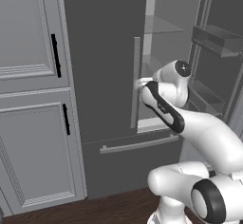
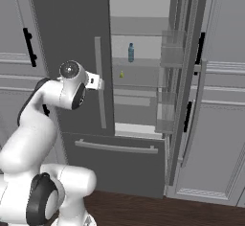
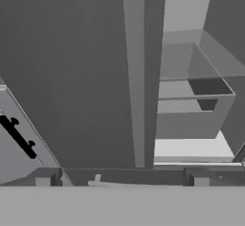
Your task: Grab a lemon wedge from the fridge and one ice cube from the ice bowl, and put them in the glass of lemonade.
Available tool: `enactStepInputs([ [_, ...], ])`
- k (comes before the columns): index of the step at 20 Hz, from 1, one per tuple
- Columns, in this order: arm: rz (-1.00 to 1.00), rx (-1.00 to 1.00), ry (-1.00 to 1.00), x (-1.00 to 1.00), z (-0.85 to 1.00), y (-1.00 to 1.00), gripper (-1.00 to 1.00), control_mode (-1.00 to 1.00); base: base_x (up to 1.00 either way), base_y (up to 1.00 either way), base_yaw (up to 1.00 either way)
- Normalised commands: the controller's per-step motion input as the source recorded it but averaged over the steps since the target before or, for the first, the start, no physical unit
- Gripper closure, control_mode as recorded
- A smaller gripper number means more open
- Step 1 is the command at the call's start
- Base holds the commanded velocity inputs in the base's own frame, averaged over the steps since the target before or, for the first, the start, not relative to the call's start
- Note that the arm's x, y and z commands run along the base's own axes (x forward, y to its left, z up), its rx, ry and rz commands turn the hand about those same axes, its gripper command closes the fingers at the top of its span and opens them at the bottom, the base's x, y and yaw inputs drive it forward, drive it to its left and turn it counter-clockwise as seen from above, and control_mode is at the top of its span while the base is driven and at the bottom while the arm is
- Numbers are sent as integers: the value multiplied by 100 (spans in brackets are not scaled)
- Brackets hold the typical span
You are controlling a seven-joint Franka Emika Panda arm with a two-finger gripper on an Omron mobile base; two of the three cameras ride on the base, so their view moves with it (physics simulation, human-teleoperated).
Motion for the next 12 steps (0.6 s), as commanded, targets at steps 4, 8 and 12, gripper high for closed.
enactStepInputs([
  [4, 0, 2, -5, 51, 7, 0, -100, -100, 0, 0, 0],
  [8, 0, 0, -8, 57, 0, 0, -100, -100, 0, 0, 0],
  [12, 0, 0, -7, 72, -2, 0, -100, -100, 0, 0, 0],
])
